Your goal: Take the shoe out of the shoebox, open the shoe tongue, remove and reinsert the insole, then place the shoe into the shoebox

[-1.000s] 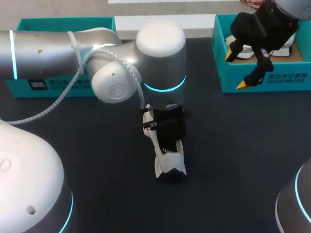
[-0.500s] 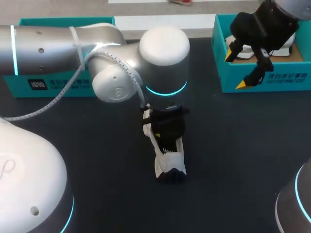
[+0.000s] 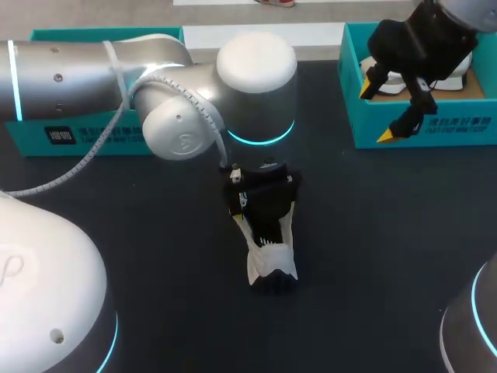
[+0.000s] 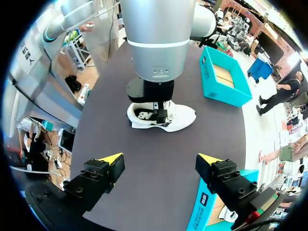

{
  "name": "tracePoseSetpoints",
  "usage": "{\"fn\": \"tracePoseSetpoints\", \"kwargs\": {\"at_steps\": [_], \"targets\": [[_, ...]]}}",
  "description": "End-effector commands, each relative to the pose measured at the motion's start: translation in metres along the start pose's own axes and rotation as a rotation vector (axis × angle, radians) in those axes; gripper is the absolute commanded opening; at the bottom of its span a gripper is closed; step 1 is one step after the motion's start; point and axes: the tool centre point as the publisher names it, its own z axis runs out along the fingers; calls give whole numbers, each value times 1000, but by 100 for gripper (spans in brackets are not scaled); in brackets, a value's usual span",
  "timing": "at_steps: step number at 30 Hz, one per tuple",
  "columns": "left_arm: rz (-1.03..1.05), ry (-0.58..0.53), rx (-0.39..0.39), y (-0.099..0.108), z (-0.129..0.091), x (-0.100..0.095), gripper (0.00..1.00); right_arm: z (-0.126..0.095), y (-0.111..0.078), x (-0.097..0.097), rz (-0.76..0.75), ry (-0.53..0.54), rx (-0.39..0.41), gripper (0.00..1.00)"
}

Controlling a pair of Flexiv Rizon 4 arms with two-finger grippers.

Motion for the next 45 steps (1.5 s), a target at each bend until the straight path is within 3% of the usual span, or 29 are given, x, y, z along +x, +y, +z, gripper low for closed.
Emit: {"fn": "tracePoseSetpoints", "kwargs": {"at_steps": [1, 21, 24, 25, 26, 36, 45], "targets": [[10, 0, 6, 6, -3, 0, 100, 1, 1, -3, 1, 4, 3, 100], [72, 1, 0, 56, -36, -5, 100, 1, 1, -3, 1, 4, 3, 100], [70, -7, -7, 61, -37, -7, 64, 1, 1, -3, 1, 4, 3, 100], [70, -10, -8, 62, -37, -8, 47, 1, 1, -3, 1, 4, 3, 100], [70, -11, -8, 63, -38, -8, 44, 1, 1, -3, 1, 4, 3, 100], [76, -23, 1, 66, -38, -5, 45, 1, 1, -3, 1, 4, 3, 100], [119, -19, 35, 54, -30, -4, 46, 1, 1, -3, 1, 4, 3, 100]]}}
